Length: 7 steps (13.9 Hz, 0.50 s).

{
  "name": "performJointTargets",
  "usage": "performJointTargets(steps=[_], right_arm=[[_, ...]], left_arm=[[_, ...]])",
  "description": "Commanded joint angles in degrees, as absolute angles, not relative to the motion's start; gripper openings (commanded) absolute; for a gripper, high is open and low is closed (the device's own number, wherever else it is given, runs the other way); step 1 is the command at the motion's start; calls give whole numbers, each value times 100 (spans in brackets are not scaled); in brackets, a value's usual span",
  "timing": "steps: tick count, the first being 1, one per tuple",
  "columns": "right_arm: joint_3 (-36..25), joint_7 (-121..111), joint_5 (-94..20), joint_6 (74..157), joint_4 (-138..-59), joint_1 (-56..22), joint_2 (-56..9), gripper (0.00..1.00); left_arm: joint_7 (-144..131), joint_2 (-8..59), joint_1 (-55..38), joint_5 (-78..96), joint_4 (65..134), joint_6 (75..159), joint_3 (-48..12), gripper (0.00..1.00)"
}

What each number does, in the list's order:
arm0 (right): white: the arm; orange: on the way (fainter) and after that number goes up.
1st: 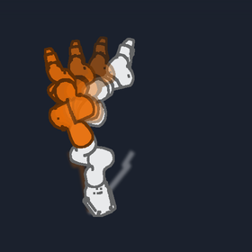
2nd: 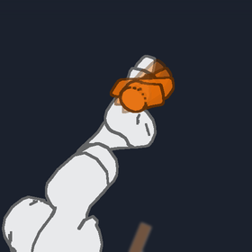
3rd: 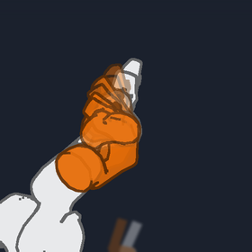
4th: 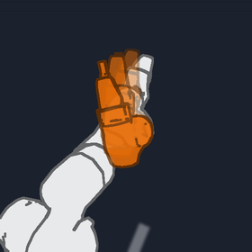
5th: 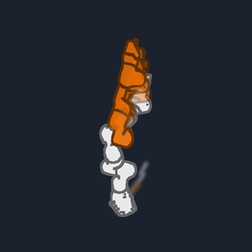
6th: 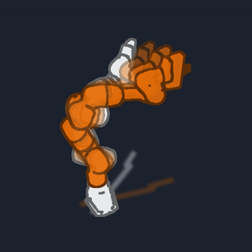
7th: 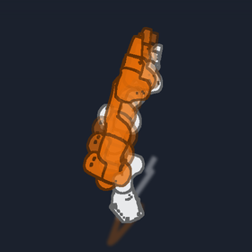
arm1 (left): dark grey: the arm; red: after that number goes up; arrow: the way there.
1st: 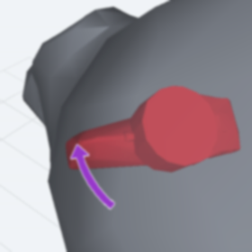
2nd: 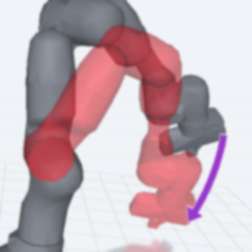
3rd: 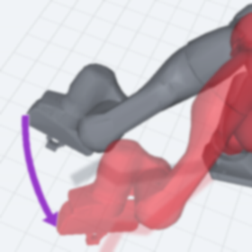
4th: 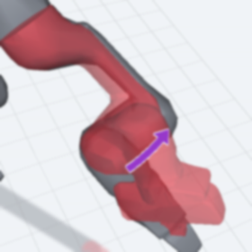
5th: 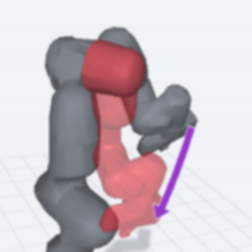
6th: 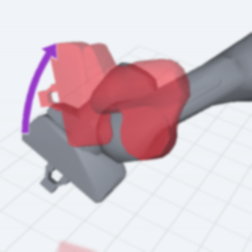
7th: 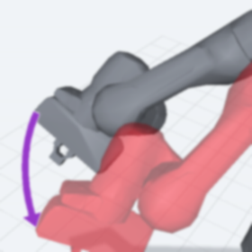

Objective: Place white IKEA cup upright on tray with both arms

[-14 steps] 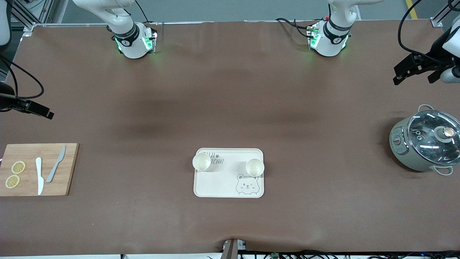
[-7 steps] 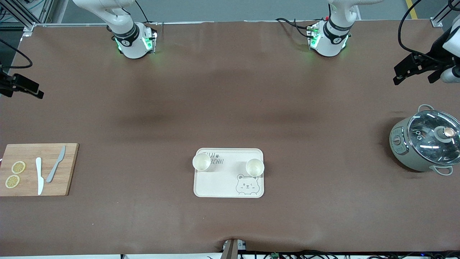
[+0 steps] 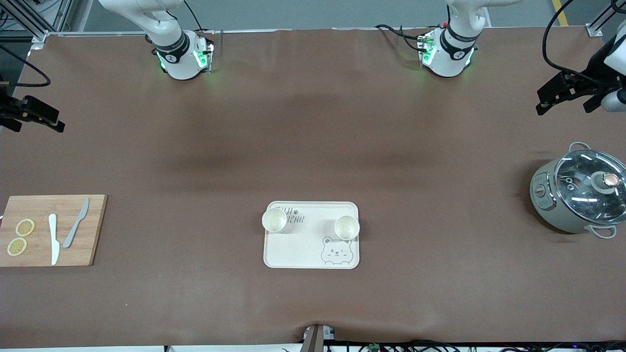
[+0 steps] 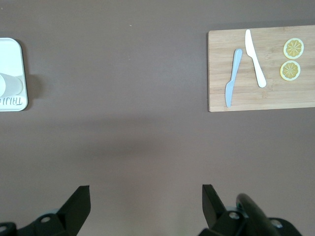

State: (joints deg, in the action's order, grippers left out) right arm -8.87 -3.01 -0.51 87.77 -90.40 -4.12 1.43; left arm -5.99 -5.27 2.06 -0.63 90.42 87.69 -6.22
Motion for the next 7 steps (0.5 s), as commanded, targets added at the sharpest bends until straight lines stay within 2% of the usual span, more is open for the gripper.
performJointTargets(steps=[1, 7], right_arm=[[-879, -369, 62, 8571, -9009, -439, 255, 100], [-896, -404, -8, 8561, -8754, -422, 185, 100]], left_arm=[[-492, -598, 255, 26, 9009, 8675, -633, 100], [-483, -589, 255, -9, 9009, 8499, -650, 100]])
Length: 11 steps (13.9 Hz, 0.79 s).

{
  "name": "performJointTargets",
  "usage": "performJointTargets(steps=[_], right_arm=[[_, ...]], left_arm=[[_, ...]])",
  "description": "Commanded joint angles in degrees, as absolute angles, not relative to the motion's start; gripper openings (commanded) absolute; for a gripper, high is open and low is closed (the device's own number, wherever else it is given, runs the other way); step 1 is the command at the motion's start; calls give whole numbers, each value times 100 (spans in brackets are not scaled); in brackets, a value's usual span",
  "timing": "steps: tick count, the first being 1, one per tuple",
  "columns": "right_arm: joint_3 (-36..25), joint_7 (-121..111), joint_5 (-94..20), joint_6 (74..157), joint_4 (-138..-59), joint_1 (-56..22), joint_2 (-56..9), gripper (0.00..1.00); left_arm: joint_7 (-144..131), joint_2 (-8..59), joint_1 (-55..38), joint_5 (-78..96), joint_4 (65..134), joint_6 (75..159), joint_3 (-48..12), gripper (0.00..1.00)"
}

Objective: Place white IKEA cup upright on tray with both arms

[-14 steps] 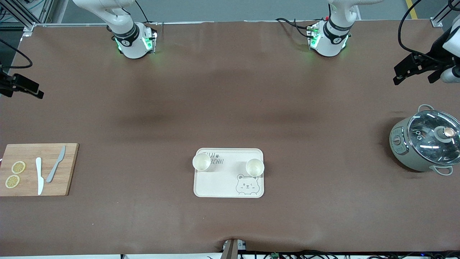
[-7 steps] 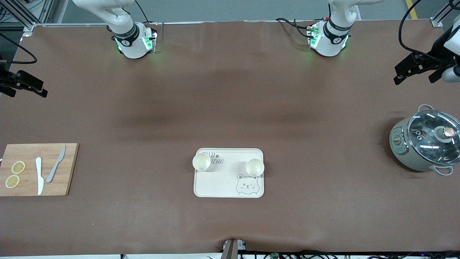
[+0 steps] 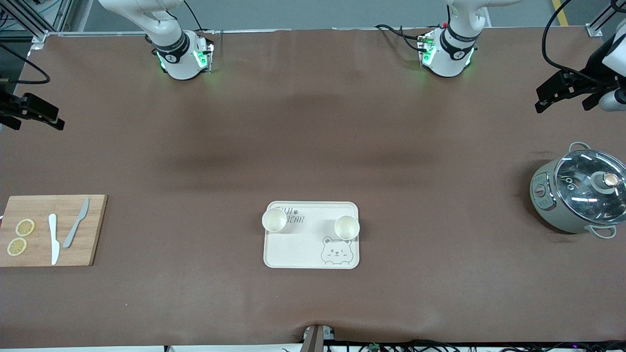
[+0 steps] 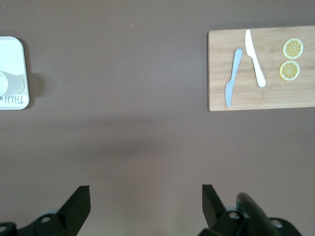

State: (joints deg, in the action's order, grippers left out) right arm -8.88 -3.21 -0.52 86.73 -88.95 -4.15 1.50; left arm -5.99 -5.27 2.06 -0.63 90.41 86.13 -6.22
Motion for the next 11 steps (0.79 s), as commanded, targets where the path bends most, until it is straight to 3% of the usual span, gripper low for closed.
performJointTargets(steps=[1, 11], right_arm=[[-896, -404, -9, 8561, -8763, -422, 185, 100], [-905, -396, -167, 8613, -8763, -378, 114, 100]], left_arm=[[-475, -589, 255, -9, 9017, 8490, -650, 100], [-492, -589, 255, 35, 8991, 8490, -633, 100]])
